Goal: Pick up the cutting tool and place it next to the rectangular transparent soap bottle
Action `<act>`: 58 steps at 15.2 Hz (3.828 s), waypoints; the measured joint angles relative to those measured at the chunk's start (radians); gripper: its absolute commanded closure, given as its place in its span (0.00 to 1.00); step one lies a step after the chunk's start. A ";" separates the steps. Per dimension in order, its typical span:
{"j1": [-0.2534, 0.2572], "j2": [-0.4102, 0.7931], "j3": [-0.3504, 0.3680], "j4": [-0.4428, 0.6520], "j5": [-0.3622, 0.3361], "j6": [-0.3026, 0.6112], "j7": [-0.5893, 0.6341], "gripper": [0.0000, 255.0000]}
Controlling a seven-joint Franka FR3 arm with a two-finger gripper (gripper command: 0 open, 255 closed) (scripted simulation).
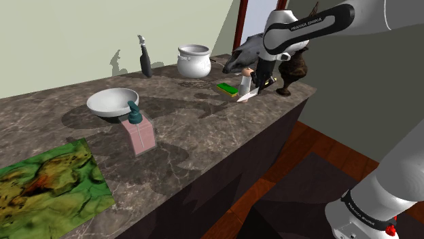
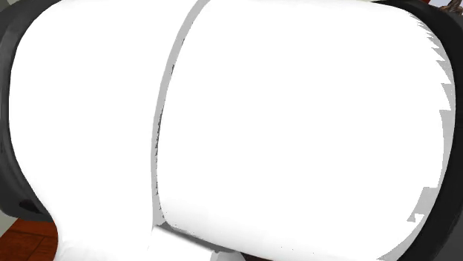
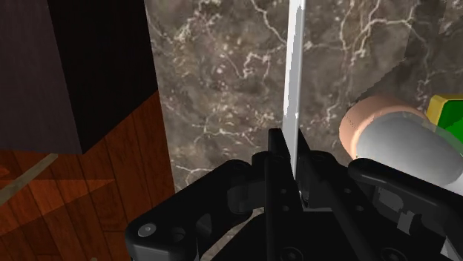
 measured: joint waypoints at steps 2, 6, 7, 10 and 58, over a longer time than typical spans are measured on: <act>0.000 -0.009 0.000 0.018 0.001 -0.027 0.000 1.00; -0.001 -0.026 0.000 0.051 0.004 -0.077 -0.005 1.00; 0.000 -0.025 0.000 0.069 0.004 -0.093 -0.004 1.00; -0.001 -0.033 0.000 0.095 0.005 -0.129 -0.006 1.00; 0.316 -0.012 0.331 0.405 -0.012 -0.435 0.632 1.00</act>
